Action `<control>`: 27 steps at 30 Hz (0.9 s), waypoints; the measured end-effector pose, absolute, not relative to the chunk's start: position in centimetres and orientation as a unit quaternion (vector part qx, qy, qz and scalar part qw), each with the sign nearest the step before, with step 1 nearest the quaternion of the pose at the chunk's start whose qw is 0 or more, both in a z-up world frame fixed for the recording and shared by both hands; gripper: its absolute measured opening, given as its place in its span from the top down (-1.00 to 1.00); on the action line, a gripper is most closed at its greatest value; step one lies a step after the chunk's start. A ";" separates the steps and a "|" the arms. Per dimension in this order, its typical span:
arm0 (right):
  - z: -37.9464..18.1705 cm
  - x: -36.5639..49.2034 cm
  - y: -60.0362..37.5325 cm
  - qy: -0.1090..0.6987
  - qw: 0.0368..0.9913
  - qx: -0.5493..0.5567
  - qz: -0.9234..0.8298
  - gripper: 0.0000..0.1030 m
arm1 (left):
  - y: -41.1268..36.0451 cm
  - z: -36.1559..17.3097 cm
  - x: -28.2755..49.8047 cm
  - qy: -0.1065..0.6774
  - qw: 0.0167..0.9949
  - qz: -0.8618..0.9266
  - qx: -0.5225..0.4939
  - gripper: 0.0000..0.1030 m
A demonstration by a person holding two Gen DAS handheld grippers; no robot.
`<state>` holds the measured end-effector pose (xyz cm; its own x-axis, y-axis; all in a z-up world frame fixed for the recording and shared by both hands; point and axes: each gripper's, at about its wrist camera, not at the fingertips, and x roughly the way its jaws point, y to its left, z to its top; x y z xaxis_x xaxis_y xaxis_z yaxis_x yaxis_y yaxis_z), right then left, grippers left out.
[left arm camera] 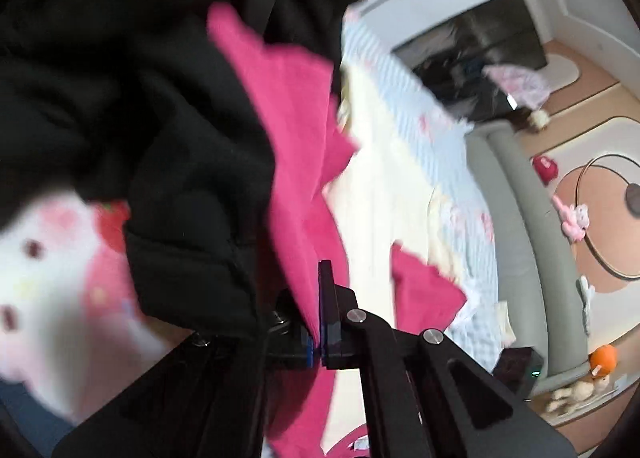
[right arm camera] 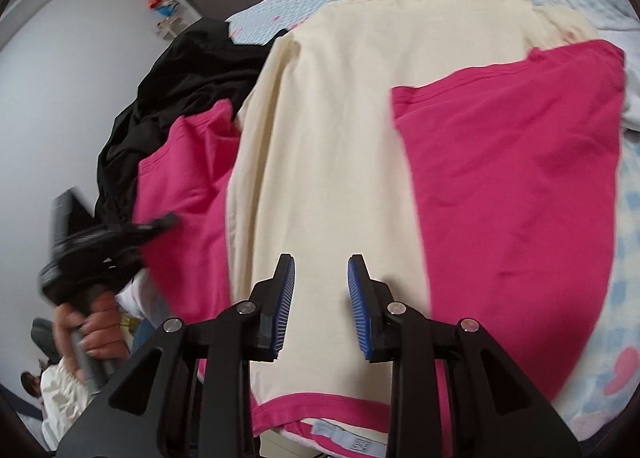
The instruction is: Fold clothes
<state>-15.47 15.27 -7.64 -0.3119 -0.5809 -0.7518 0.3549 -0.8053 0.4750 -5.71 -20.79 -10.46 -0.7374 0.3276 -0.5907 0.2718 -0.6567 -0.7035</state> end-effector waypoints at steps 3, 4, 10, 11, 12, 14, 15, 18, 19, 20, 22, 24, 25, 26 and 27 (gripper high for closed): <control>-7.8 -15.5 16.0 -0.117 0.287 0.511 -0.802 0.47 | -21.2 -7.8 -3.7 -0.375 -0.022 0.863 -0.337 0.98; -7.8 -15.4 16.2 -0.119 0.285 0.511 -0.802 0.47 | -21.3 -7.2 -3.2 -0.365 -0.035 0.869 -0.332 0.98; -9.6 -15.6 17.5 -0.114 0.249 0.535 -0.799 0.47 | -21.7 -9.7 -2.5 -0.351 -0.076 0.854 -0.375 0.98; -10.2 -15.7 17.7 -0.111 0.239 0.543 -0.797 0.47 | -21.3 -9.3 -2.6 -0.341 -0.074 0.860 -0.373 0.98; -11.0 -15.8 18.1 -0.112 0.235 0.553 -0.792 0.47 | -20.4 -8.1 -3.0 -0.321 -0.060 0.872 -0.364 0.97; -11.4 -15.8 18.5 -0.121 0.239 0.557 -0.786 0.47 | -17.8 -5.2 -5.0 -0.263 -0.007 0.898 -0.353 0.97; -11.3 -15.7 18.6 -0.122 0.243 0.556 -0.785 0.47 | -15.8 -4.0 -6.3 -0.233 0.031 0.905 -0.355 0.97; -9.6 -15.5 18.6 -0.133 0.269 0.530 -0.793 0.47 | -9.1 -3.7 -11.1 -0.158 0.157 0.891 -0.396 0.88; -9.0 -15.6 18.6 -0.134 0.273 0.523 -0.796 0.47 | -7.5 -5.5 -12.7 -0.153 0.180 0.872 -0.429 0.77; -8.4 -15.6 18.6 -0.133 0.276 0.518 -0.799 0.47 | -6.2 -7.8 -14.3 -0.152 0.194 0.848 -0.470 0.71; -7.4 -15.7 18.6 -0.131 0.283 0.506 -0.804 0.47 | -6.1 -11.6 -15.2 -0.160 0.171 0.818 -0.526 0.51; -6.6 -15.9 18.5 -0.125 0.292 0.499 -0.806 0.47 | -7.7 -12.9 -13.8 -0.184 0.165 0.816 -0.523 0.44; -6.6 -16.0 18.3 -0.118 0.301 0.501 -0.803 0.47 | -8.8 -12.6 -12.6 -0.204 0.170 0.822 -0.503 0.29; -6.6 -16.2 18.0 -0.111 0.311 0.503 -0.799 0.44 | -9.8 -11.8 -11.3 -0.221 0.170 0.833 -0.478 0.22; -6.8 -16.3 17.5 -0.101 0.326 0.508 -0.791 0.42 | -10.6 -10.9 -10.0 -0.232 0.162 0.845 -0.454 0.20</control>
